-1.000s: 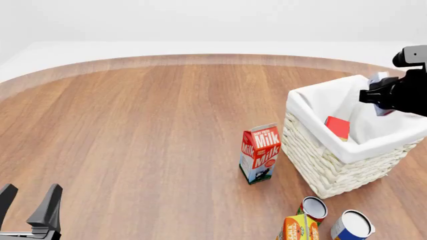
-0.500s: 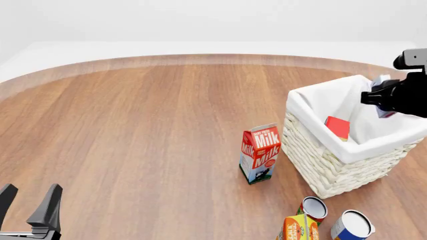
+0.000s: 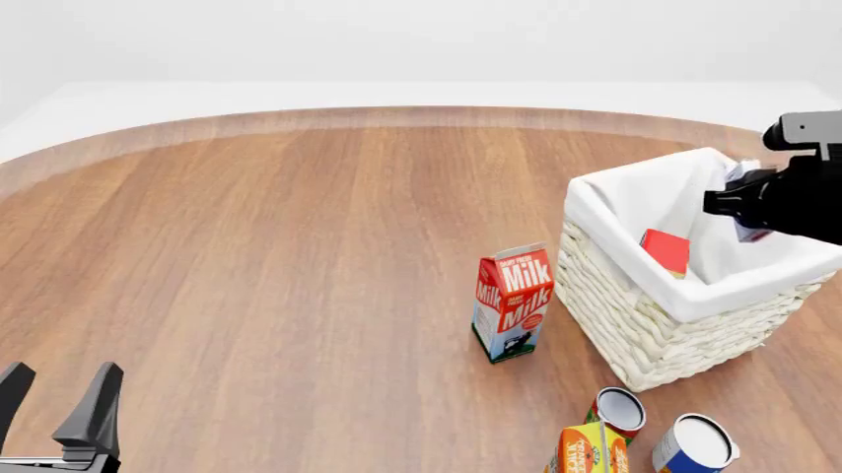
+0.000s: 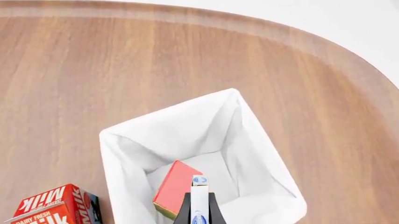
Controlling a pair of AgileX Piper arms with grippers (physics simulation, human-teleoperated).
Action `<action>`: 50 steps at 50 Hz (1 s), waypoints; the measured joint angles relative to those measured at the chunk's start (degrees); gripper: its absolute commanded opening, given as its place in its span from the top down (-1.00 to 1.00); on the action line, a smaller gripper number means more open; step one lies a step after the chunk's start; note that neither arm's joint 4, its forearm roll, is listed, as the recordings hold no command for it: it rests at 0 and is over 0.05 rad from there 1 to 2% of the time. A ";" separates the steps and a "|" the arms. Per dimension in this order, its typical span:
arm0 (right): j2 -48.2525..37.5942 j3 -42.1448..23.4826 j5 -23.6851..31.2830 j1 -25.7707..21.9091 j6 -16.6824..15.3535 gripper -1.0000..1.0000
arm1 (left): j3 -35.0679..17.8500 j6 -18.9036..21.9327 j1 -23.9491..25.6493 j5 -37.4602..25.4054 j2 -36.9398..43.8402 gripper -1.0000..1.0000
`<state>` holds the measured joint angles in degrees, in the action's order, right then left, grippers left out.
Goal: Pick up the cream cheese box and the butter, and put them in the basket.
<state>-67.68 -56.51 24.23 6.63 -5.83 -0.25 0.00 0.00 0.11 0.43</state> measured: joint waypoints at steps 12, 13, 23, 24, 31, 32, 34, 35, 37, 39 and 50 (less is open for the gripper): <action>-0.39 0.31 -0.57 0.10 0.09 -1.00 | 0.00 0.00 0.00 0.00 0.00 -1.00; -0.39 0.32 -0.61 0.11 0.10 -1.00 | 0.00 0.00 0.00 0.00 0.00 -1.00; -0.52 0.45 -1.07 0.11 0.20 -1.00 | 0.00 0.00 0.00 0.00 0.00 -1.00; -0.52 0.45 -1.10 0.10 0.19 -1.00 | 0.00 0.00 0.00 0.00 0.00 -1.00; -0.32 0.15 -0.87 -0.04 0.07 -1.00 | 0.00 0.00 0.00 0.00 0.00 -1.00; -0.25 0.07 -0.78 -0.09 0.04 -1.00 | 0.00 0.00 0.00 0.00 0.00 -1.00; -0.11 -0.10 -0.61 -0.17 -0.03 -1.00 | 0.00 0.00 0.00 0.00 0.00 -1.00; -0.06 -0.19 -0.53 -0.20 -0.06 -1.00 | 0.00 0.00 0.00 0.00 0.00 -1.00; 0.03 -0.35 -0.40 -0.25 -0.13 -1.00 | 0.00 0.00 0.00 0.00 0.00 -1.00; 0.13 -0.48 -0.26 -0.29 -0.19 -1.00 | 0.00 0.00 0.00 0.00 0.00 -1.00; 1.00 -2.00 1.20 -0.76 -0.55 -1.00 | 0.00 0.00 0.00 0.00 0.00 -1.00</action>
<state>-66.68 -58.51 25.43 5.87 -6.37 -0.25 0.00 0.00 0.11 0.43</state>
